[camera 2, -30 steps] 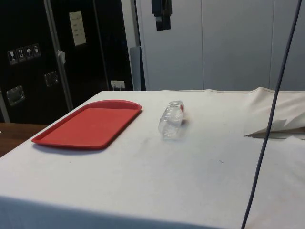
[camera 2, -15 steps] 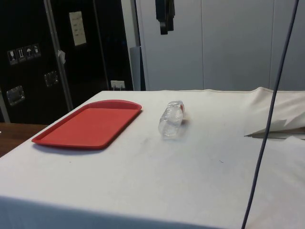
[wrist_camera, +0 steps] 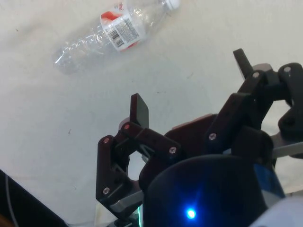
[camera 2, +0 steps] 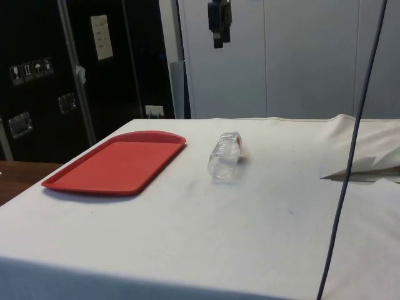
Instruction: Place the bottle upright on the tray.
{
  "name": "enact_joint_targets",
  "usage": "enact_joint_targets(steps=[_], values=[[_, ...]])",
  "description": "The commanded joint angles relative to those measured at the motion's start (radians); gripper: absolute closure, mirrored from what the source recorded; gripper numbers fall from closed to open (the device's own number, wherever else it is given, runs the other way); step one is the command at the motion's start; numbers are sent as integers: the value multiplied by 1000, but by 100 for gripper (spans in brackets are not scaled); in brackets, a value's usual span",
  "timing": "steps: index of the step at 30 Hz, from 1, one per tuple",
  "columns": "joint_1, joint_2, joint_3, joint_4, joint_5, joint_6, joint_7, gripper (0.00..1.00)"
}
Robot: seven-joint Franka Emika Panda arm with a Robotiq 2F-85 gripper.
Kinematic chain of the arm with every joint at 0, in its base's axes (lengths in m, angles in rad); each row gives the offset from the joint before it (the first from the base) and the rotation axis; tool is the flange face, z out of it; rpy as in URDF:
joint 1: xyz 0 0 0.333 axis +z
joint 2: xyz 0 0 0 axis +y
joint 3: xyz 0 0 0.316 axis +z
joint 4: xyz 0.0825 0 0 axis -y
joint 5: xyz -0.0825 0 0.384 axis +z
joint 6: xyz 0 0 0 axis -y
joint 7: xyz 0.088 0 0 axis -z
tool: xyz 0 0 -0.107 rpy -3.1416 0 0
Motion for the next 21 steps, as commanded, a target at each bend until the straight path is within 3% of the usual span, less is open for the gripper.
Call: enact_joint_targets(steps=[1, 10, 21], values=[[-1, 0, 0, 0, 1, 1, 0, 0], [-1, 4, -10, 0, 1, 0, 13, 0], [-2, 26, -13, -2, 6, 11, 91, 0]])
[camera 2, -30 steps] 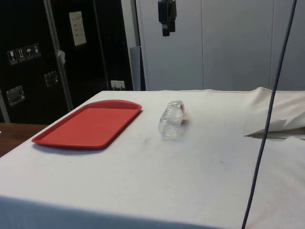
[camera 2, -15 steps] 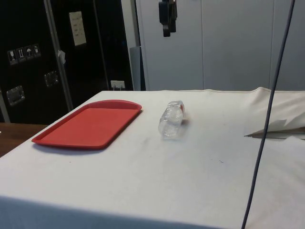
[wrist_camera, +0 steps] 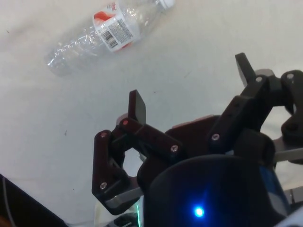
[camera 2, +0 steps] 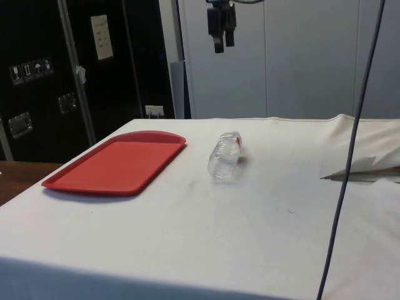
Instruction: Place the bottle upright on the tray.
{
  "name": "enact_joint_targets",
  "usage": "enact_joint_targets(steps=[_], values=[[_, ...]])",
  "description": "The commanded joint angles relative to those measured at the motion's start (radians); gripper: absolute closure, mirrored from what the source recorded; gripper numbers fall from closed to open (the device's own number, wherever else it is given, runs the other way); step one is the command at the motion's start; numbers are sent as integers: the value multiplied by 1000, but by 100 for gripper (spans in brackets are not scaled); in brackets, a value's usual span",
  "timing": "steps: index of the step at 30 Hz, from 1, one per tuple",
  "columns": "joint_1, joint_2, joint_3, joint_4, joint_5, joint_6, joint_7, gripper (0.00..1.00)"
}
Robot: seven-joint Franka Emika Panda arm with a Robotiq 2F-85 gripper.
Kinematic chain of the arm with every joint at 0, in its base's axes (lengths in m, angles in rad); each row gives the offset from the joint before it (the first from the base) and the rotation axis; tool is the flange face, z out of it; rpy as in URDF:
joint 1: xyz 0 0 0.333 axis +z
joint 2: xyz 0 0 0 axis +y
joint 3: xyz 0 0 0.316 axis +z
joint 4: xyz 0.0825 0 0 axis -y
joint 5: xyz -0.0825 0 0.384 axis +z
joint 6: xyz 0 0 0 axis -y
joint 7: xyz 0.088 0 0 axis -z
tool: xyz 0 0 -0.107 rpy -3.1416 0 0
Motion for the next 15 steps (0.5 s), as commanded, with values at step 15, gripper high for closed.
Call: enact_joint_targets(steps=[15], values=[[0, 17, -1, -6, 0, 0, 108, 0]])
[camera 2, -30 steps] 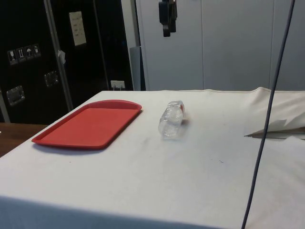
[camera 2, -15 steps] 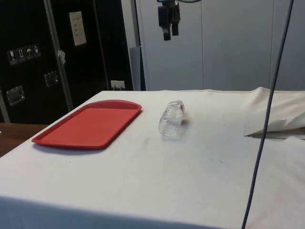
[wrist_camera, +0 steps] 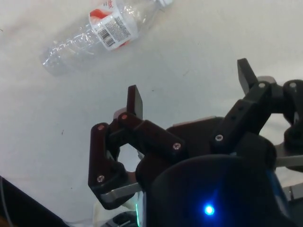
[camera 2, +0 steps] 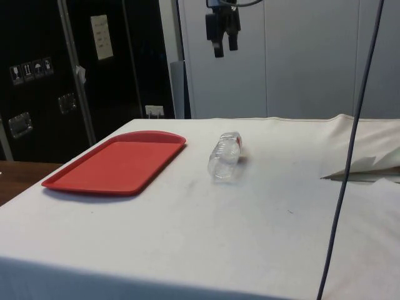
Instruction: Place the bottle upright on the tray.
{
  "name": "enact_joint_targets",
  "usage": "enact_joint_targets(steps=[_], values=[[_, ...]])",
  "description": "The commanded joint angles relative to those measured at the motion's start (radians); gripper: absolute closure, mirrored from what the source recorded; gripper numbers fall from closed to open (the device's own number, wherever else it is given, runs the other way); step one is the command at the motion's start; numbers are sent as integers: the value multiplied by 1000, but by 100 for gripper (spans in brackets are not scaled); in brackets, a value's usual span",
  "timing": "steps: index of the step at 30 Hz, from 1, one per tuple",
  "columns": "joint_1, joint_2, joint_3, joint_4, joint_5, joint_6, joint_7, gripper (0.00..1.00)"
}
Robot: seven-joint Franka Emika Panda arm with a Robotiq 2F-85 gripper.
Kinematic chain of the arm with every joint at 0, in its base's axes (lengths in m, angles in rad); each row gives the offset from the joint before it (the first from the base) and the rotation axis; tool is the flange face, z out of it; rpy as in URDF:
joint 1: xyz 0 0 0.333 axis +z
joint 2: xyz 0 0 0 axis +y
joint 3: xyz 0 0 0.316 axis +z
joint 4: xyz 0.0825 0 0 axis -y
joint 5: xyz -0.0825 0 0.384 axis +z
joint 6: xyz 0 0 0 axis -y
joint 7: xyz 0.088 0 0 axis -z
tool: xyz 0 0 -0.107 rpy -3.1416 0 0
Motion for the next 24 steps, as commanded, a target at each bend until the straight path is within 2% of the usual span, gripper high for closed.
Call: enact_joint_targets(steps=[1, 8, 15, 16, 24], values=[[-1, 2, -1, -2, 4, 8, 13, 0], [0, 8, -1, 0, 0, 0, 54, 0], [0, 7, -1, 2, 2, -2, 125, 0], [0, 9, -1, 1, 0, 0, 115, 0], [0, 3, -2, 3, -1, -2, 146, 0]])
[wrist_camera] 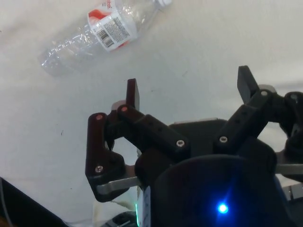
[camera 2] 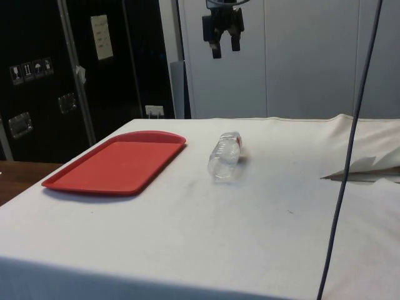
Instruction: Place the bottle upright on the tray.
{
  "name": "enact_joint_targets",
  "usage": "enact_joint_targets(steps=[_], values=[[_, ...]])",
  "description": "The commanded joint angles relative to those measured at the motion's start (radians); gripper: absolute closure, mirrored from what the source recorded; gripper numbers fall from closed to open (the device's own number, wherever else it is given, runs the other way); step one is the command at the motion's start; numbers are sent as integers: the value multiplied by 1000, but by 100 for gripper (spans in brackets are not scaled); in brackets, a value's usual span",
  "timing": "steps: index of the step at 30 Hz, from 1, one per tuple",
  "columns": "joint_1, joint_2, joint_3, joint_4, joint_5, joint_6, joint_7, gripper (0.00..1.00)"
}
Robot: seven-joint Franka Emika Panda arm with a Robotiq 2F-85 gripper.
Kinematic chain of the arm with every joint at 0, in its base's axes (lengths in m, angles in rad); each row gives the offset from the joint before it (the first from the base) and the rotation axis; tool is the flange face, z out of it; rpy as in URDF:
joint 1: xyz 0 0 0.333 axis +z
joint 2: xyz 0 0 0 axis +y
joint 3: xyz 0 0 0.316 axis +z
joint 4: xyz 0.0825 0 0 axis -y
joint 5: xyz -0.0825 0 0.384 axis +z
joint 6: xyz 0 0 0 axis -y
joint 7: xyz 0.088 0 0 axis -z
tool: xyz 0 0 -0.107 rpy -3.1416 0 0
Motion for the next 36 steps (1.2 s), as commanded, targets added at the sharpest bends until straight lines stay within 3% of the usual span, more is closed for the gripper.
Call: enact_joint_targets(steps=[1, 2, 27, 28, 36], values=[[0, -3, 0, 2, -1, -3, 17, 0], [0, -1, 0, 1, 0, 0, 7, 0], [-1, -11, 0, 17, 0, -11, 200, 0], [0, -11, 0, 14, 0, -5, 188, 0], [-1, -10, 0, 16, 1, -8, 265, 0]])
